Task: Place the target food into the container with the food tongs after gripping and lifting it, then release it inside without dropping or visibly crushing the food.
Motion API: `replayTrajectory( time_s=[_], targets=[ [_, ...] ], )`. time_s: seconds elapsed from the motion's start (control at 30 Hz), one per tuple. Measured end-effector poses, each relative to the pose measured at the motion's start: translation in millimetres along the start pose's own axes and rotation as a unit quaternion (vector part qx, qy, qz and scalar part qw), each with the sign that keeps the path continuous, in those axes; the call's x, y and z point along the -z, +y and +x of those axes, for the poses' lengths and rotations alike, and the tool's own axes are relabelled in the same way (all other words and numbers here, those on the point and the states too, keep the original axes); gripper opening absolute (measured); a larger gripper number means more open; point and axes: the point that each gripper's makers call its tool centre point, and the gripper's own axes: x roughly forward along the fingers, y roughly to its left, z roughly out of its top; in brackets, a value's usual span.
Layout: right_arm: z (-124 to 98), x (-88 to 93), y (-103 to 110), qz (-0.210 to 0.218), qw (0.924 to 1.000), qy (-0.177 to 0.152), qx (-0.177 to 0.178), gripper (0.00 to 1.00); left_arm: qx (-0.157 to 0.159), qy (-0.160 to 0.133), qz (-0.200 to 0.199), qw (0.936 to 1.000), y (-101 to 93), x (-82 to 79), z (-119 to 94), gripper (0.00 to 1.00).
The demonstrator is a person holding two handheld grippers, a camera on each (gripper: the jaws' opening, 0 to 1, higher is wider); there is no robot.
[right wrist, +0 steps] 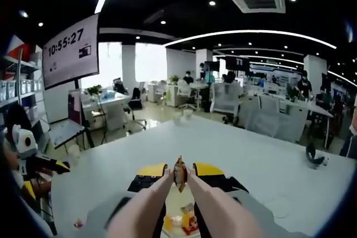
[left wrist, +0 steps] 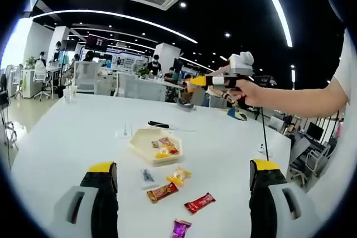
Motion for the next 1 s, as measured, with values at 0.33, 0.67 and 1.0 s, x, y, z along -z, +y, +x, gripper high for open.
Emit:
replayTrajectory(
  time_s=[0.33,0.67,1.0],
  targets=[
    [9,7.0,-3,-0.011,0.9999,0.013,-0.001,0.17,-0.001,-0.007,0.003,1.0000,5.2,-8.6,3,0.99],
    [18,7.2,-12,0.000,0.9998,0.019,0.001,0.17,-0.016,-0.013,-0.009,0.9997,7.5,-4.7,-2,0.99],
    [34,2.0,-18,0.010,0.9999,0.013,0.002,0.17,-0.036,-0.020,-0.012,0.9991,13.6,-6.7,-12,0.99]
  ],
)
